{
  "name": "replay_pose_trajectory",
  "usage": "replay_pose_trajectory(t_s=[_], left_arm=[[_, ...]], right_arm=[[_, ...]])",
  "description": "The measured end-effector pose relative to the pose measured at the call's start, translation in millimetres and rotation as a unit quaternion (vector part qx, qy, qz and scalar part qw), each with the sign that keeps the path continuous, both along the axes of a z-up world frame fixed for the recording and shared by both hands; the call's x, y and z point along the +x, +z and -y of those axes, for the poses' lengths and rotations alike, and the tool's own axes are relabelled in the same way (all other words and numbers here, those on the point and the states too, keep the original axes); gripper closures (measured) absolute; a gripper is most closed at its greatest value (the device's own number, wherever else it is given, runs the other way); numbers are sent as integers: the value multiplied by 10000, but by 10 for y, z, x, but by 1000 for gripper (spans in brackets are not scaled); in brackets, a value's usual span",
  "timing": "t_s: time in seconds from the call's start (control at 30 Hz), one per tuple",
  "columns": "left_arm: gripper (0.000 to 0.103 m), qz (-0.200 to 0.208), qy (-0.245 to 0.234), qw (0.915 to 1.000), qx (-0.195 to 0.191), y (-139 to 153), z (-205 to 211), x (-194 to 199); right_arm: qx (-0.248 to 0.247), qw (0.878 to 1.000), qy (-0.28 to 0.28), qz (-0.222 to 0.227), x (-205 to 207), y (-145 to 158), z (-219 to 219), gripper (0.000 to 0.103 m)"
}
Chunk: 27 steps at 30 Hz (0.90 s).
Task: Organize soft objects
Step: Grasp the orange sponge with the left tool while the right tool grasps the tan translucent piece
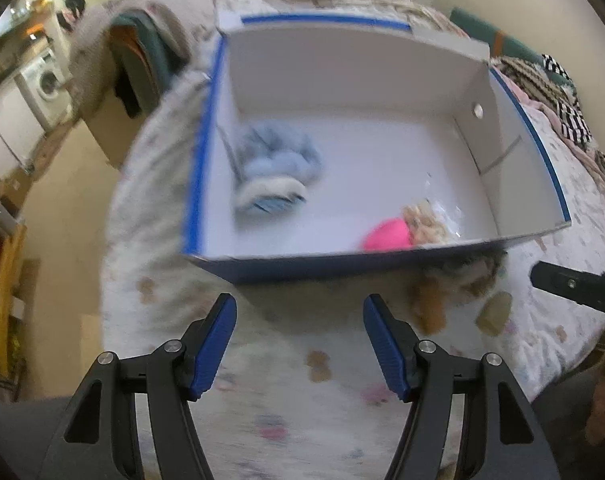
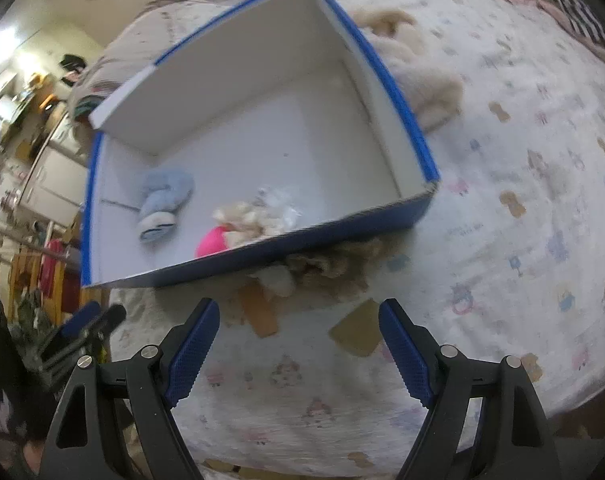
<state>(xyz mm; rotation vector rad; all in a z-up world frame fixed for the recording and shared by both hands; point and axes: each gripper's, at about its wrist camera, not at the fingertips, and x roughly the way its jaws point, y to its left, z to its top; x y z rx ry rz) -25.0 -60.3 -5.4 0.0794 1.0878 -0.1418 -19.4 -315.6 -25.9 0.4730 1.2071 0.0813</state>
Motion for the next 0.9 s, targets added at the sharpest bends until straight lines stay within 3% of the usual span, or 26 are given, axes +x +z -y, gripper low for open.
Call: replay_pose_trajectory(t_s=[0.13,0.33,0.53,0.57,0.7,0.9], left_arm=[[40,-520,4,9980,-358,-215,198,83],[44,-781,-160,9961,-370,-479,616,189],[44,-1112,-404,9913,-584,-660,891,198],[47,-1143,-427,9910,-556,-693,926,198],[57,-1236,-515,9900,-449,-801,1017,209],[78,-1543,-405,9854,-598,-970,966,291]], right_arm=[[150,9993,-228,-247,32,-129,126,16],[494,9960,-610,-426,39,-261,351,17],[574,9938,-575,-764,45,-462,454,37],[568,9935,-539,-820,44,-494,453,45],[460,9927,-324,-1063,42,-640,424,57],[398,9916,2,-1227,119,-757,301,61]])
